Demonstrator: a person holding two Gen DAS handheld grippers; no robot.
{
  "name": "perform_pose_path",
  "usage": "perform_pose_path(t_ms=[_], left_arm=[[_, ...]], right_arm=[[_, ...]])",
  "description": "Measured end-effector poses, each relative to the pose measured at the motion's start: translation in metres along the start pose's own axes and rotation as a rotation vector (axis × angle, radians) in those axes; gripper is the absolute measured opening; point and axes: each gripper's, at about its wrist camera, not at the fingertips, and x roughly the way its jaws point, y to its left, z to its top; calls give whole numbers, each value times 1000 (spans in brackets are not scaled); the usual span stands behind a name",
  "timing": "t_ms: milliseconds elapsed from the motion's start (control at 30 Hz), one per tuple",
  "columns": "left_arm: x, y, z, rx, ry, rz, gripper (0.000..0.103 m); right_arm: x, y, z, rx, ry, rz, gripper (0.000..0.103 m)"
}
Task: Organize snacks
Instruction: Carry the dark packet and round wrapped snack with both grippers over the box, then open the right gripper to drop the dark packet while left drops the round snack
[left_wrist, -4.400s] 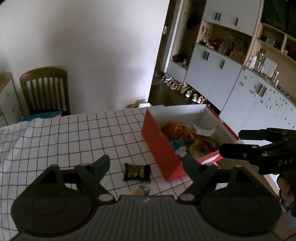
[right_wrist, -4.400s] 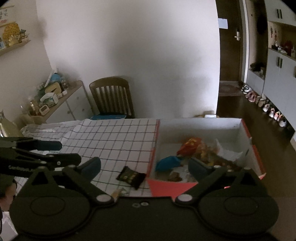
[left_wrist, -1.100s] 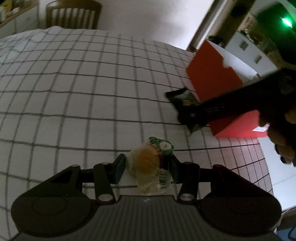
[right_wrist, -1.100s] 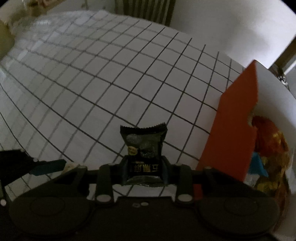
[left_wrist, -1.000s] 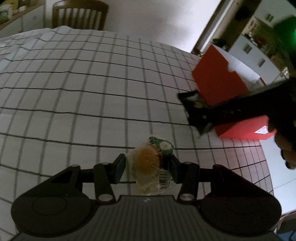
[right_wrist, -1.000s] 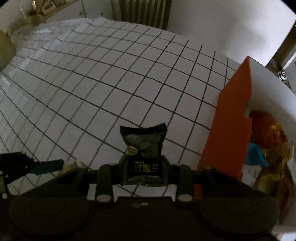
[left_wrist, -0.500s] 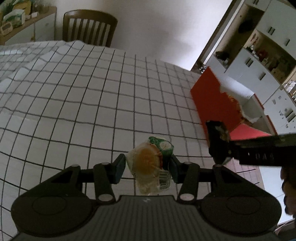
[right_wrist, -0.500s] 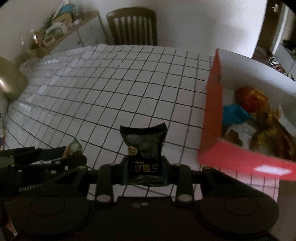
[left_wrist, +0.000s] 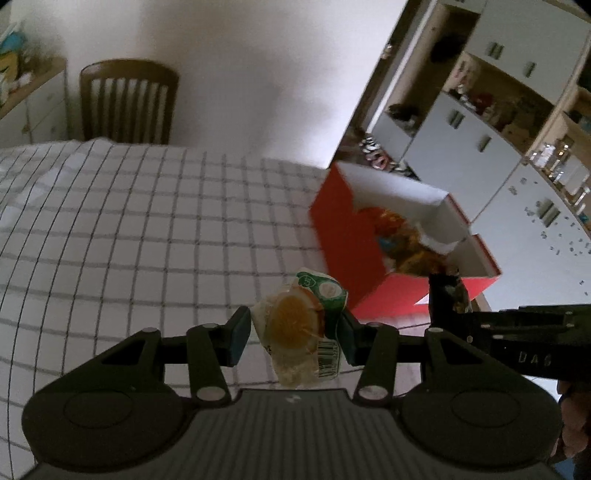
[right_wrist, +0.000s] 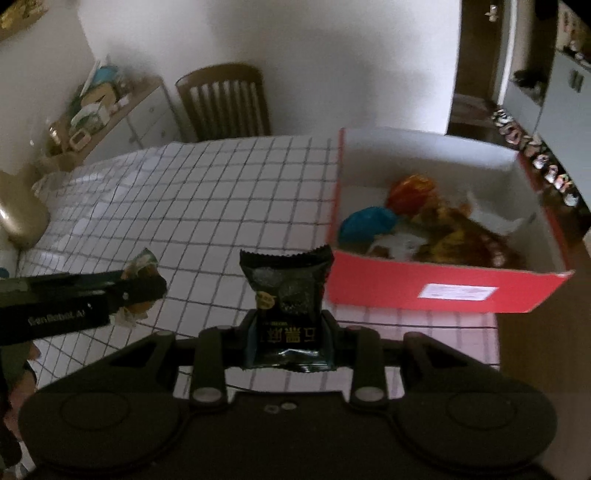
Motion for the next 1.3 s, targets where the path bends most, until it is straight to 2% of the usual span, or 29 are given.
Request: perform_pose_path(t_ms=[333, 633, 967, 1300], left_arm=[[8, -65, 39, 108, -45, -61, 49], [41, -122, 61, 183, -27, -88, 49], [96, -164, 72, 226, 33, -67, 49], [155, -189, 72, 239, 119, -19, 49]], right_arm=[[-39, -46, 14, 31, -88, -77, 33], [-48, -94, 39, 72, -139, -148, 33], [-24, -153, 67, 105, -125, -215, 33], [29, -195, 77, 151, -50, -208, 33]])
